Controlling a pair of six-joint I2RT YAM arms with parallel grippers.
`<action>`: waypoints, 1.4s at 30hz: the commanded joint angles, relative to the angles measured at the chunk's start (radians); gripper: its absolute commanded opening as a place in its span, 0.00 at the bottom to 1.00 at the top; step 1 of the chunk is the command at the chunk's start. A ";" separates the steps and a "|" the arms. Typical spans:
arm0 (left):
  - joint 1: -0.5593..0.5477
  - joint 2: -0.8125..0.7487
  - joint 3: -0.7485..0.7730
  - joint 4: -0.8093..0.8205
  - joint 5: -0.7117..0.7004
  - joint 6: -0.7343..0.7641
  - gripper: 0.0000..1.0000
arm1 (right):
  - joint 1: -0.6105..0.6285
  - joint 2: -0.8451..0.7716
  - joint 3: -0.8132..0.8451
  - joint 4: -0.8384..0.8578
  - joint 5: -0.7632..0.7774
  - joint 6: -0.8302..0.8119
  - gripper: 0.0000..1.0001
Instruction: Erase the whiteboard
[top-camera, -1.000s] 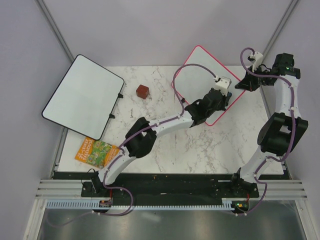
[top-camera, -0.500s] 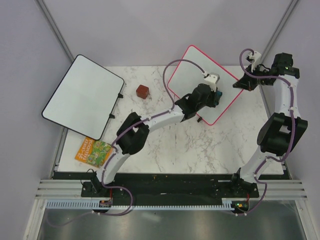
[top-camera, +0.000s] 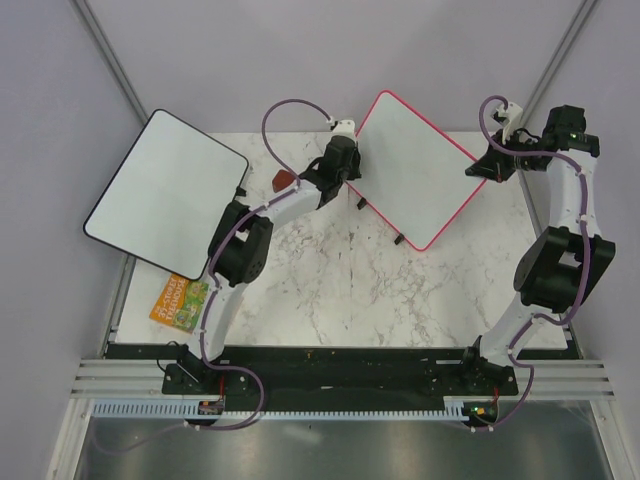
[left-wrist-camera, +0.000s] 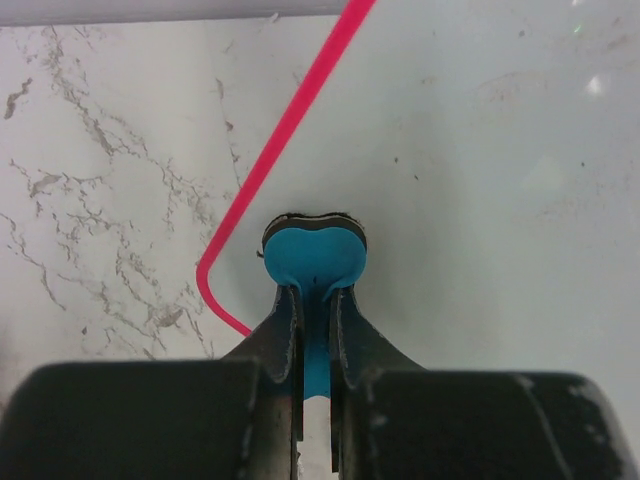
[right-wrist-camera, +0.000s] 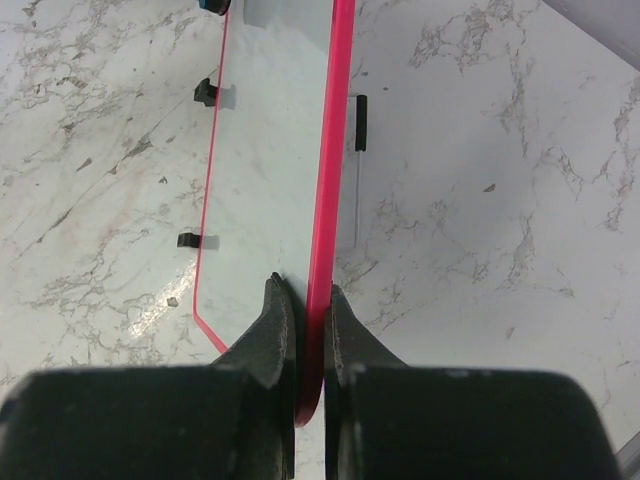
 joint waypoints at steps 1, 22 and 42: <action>-0.040 -0.007 -0.062 -0.013 0.034 -0.039 0.02 | 0.094 0.093 -0.097 -0.282 0.143 -0.214 0.00; -0.041 -0.283 -0.393 0.097 -0.028 0.010 0.02 | 0.092 0.204 0.043 -0.428 0.291 -0.180 0.00; -0.162 -0.483 -0.645 -0.096 -0.104 -0.047 0.02 | 0.080 0.150 0.006 -0.445 0.370 -0.187 0.00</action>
